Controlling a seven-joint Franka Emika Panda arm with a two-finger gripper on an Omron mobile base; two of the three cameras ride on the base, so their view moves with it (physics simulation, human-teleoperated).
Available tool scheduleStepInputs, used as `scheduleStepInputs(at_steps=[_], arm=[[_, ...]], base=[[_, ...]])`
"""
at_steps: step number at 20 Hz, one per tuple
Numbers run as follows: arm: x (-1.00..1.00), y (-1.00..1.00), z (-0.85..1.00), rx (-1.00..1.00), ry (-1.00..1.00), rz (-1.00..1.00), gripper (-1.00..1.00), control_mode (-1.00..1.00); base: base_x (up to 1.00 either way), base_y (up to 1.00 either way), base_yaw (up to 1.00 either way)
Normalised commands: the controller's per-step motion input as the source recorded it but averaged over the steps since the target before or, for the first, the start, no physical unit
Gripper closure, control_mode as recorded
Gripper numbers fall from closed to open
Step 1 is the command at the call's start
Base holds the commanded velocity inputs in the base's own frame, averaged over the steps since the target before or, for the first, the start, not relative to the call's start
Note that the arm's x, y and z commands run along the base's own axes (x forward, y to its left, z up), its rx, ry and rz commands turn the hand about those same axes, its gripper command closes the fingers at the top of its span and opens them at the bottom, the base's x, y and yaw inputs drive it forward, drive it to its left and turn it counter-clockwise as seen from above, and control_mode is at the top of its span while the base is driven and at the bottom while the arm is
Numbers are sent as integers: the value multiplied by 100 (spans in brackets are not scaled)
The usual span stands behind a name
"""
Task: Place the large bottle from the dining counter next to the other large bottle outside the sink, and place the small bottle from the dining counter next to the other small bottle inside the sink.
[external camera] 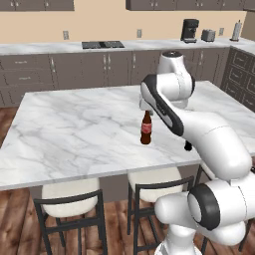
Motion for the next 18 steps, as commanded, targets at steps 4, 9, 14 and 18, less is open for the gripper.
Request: scheduleStepInputs(at_steps=[4,9,14,18], arm=[[-1,-32,3,5,0,0,-100,-100],[0,-6,0,4,0,2,-100,-100],[11,0,0,0,2,0,-100,-100],[37,-3,0,0,12,1,-100,-100]], base=[[0,0,0],[0,0,0],[0,0,0],[0,0,0]])
